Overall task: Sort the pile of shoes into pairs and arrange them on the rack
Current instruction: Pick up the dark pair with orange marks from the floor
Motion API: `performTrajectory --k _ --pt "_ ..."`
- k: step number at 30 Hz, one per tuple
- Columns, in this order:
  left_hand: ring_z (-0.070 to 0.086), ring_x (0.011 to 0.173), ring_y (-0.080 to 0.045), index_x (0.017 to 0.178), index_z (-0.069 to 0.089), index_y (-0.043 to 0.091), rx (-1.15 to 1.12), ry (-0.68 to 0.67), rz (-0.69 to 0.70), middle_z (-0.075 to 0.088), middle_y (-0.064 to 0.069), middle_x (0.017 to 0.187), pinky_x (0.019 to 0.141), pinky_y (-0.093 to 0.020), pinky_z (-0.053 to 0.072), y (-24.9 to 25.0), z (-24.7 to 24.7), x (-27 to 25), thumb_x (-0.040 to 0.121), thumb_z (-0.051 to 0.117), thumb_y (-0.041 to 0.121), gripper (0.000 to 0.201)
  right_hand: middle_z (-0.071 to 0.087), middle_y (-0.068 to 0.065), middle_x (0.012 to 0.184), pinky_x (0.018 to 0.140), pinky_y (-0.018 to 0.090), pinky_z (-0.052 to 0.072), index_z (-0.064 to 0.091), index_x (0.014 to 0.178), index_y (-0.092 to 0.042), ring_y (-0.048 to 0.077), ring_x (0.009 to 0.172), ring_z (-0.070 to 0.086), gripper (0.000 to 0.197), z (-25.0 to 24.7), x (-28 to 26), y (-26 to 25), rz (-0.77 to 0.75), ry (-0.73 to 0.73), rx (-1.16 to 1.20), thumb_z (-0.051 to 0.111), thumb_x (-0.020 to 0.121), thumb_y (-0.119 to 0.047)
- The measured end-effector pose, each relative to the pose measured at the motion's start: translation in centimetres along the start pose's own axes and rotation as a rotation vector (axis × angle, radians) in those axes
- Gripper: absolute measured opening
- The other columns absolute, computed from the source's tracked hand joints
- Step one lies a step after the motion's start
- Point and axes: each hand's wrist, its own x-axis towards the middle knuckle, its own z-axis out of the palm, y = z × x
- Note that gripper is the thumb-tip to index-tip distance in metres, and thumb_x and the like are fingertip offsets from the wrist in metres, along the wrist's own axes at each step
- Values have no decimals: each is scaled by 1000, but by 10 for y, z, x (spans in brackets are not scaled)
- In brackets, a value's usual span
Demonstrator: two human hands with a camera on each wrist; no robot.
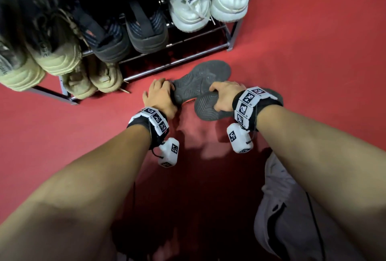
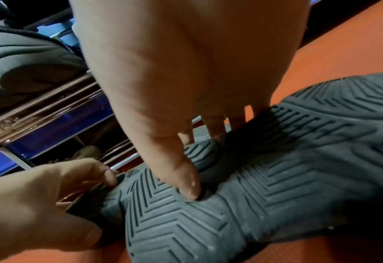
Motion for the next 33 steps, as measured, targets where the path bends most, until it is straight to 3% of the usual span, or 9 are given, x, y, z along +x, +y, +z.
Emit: performTrajectory --k 5,11,14,18,21,24,28,31,33 --pt "41 120 -26 113 53 28 80 -20 12 46 1 129 93 -46 39 2 -5 -6 66 75 37 53 54 -5 128 107 44 37 49 131 -37 25 122 51 75 -2 -6 4 3 26 0 83 64 -32" --pt "52 99 -25 107 50 33 -88 -194 -76 54 0 103 89 -38 50 2 -25 -33 47 74 50 67 56 -3 126 83 31 46 51 135 -32 24 113 58 84 -10 -34 2 -88 24 -1 89 61 -21" --pt "60 77 -21 87 51 28 -458 -182 -224 64 1 85 74 -33 53 -3 -41 -62 48 73 41 47 62 -4 108 79 32 51 63 119 -34 23 98 61 66 -15 -58 -8 -141 81 -39 89 60 -19" --pt "58 67 -22 81 60 15 -831 -284 -438 64 -9 79 59 -27 45 -22 -58 -111 78 64 29 15 49 -1 101 81 37 48 60 109 -31 28 97 57 56 -21 -89 -21 -190 205 -45 85 62 -17" --pt "67 62 -22 88 65 5 -1408 -398 -617 69 -13 80 61 -26 54 -41 -52 -149 85 47 23 26 46 -1 102 83 36 44 58 110 -33 29 102 51 53 -23 -109 -37 -249 280 -83 83 66 -19" --pt "59 49 -22 68 58 11 -1466 -287 -758 62 -9 60 52 -25 50 -56 -42 -175 90 38 25 32 47 2 115 89 38 41 59 115 -33 28 108 44 49 -15 -127 -53 -334 367 -190 76 71 -20" --pt "55 70 -28 76 54 19 -1261 -199 -756 65 -3 55 79 -40 53 -93 -13 -178 79 46 37 20 41 4 120 79 35 45 55 115 -28 28 99 50 46 7 -143 -64 -350 454 -154 71 76 -12" --pt "62 100 -36 87 61 19 -1248 -235 -759 67 -9 97 96 -56 50 -132 34 -155 70 57 45 32 38 4 122 69 39 52 49 112 -24 34 79 58 42 24 -146 -66 -326 428 -65 60 78 -2" --pt "65 106 -38 99 70 14 -1276 -277 -771 68 -16 114 97 -48 51 -112 16 -168 73 63 47 42 38 2 128 72 41 54 48 109 -25 36 82 60 43 35 -145 -65 -340 407 -16 56 77 2"
